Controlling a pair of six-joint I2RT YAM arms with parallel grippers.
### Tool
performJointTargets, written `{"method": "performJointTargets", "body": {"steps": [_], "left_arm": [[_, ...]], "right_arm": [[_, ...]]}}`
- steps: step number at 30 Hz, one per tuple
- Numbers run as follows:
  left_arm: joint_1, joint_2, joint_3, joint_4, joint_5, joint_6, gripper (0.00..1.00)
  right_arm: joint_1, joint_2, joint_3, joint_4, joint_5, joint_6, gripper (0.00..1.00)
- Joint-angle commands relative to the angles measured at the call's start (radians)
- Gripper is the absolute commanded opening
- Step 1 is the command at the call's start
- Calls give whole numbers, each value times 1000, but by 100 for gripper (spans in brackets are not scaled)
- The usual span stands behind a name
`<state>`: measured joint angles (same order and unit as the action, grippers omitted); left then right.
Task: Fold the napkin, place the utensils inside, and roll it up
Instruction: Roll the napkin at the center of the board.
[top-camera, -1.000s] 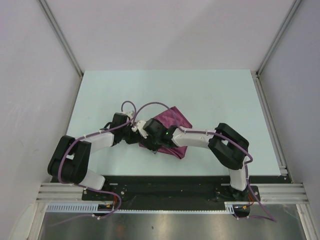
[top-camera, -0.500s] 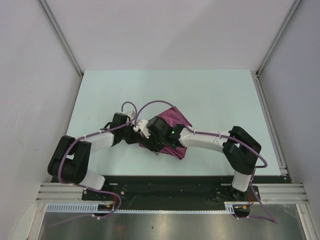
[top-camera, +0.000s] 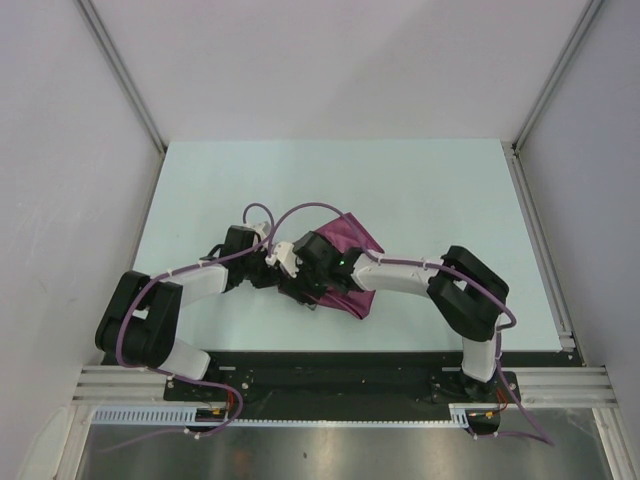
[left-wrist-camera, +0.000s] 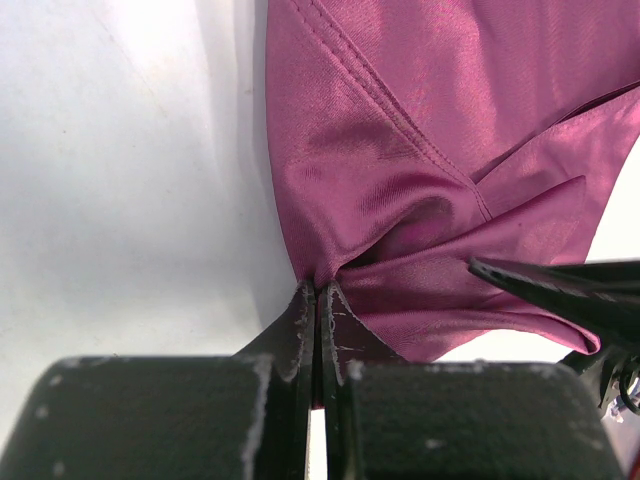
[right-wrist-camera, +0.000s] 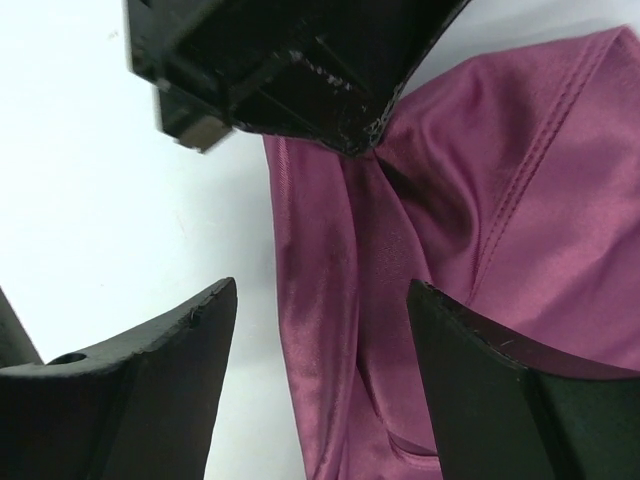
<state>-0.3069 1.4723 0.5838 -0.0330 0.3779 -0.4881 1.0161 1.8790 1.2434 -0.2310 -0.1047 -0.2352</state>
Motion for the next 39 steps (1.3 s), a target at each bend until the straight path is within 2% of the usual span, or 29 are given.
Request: {"method": "performJointTargets", "body": {"steps": [1, 8, 22, 25, 26, 29, 34, 35, 39], "left_arm": [[2, -1, 27, -16, 18, 22, 0], [2, -1, 30, -10, 26, 17, 0], [2, -32, 25, 27, 35, -12, 0], [3, -59, 24, 28, 21, -13, 11], [8, -73, 21, 28, 13, -17, 23], [23, -130, 4, 28, -19, -26, 42], [40, -227, -67, 30, -73, -40, 57], [43, -256, -78, 28, -73, -41, 62], [42, -300, -143, 111, -19, -44, 70]], "right_arm": [[-25, 32, 24, 4, -59, -9, 74], [-28, 51, 13, -43, -81, 17, 73], [-33, 89, -2, -143, 2, 149, 45], [-37, 91, -7, -157, -47, 155, 36], [-40, 91, -4, -162, -67, 151, 31], [-65, 106, 17, -200, -179, 142, 25], [-117, 144, 66, -264, -402, 131, 20], [-123, 166, 76, -274, -436, 128, 19], [-152, 227, 120, -327, -593, 114, 17]]}}
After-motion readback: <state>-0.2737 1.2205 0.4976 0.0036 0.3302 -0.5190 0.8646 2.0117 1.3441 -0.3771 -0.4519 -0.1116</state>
